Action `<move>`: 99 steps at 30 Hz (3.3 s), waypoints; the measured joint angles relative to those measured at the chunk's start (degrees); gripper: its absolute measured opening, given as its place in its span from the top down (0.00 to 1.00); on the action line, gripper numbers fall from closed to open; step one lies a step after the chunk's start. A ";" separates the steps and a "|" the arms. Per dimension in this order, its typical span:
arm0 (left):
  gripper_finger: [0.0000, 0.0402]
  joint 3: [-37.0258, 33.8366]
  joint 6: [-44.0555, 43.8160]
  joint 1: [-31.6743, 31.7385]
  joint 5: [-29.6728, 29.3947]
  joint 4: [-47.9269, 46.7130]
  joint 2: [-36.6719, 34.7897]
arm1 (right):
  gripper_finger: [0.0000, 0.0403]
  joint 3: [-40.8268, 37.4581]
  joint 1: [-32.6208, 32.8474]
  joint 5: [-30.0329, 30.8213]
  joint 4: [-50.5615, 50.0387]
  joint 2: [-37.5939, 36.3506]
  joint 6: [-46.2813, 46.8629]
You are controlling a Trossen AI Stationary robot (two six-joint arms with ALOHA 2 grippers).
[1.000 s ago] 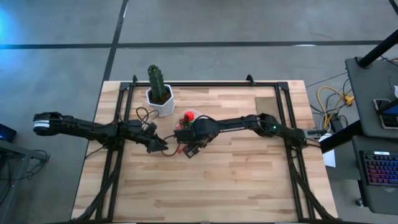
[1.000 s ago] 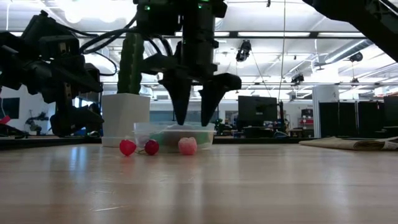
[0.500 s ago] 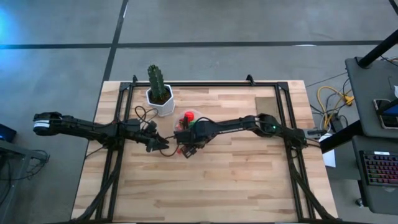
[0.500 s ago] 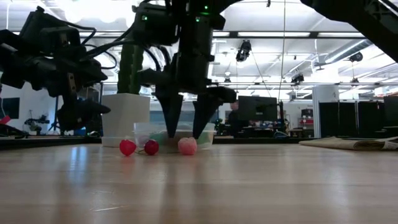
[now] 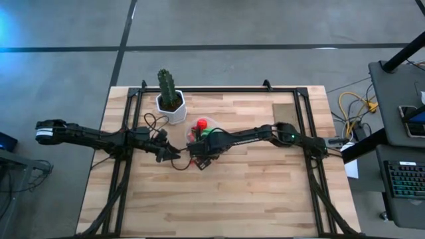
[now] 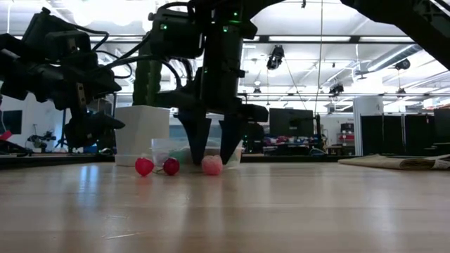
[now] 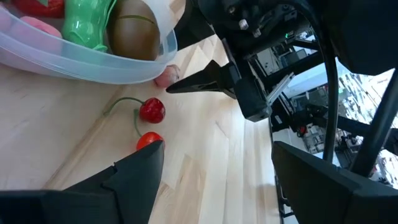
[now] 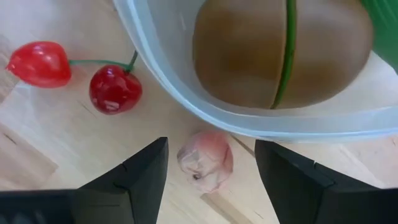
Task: Pick and placing Produce into tupperware
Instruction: Put the peach into the transparent bin, then put the red cherry into the transparent bin
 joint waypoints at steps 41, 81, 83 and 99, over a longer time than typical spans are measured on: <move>0.29 0.00 0.04 0.02 -0.06 -0.74 0.02 | 0.75 1.54 0.46 -4.16 0.99 -1.50 -4.28; 0.29 -0.02 0.07 -0.04 3.39 -1.24 0.02 | 0.41 12.92 1.53 1.58 -7.80 0.00 -37.17; 0.29 -0.10 0.42 -0.04 3.42 -1.71 0.02 | 0.45 12.88 2.46 2.43 -7.00 0.00 -38.62; 0.29 -1.90 3.48 0.00 4.24 -11.09 0.07 | 0.65 8.23 3.76 -2.72 -0.48 0.00 -47.45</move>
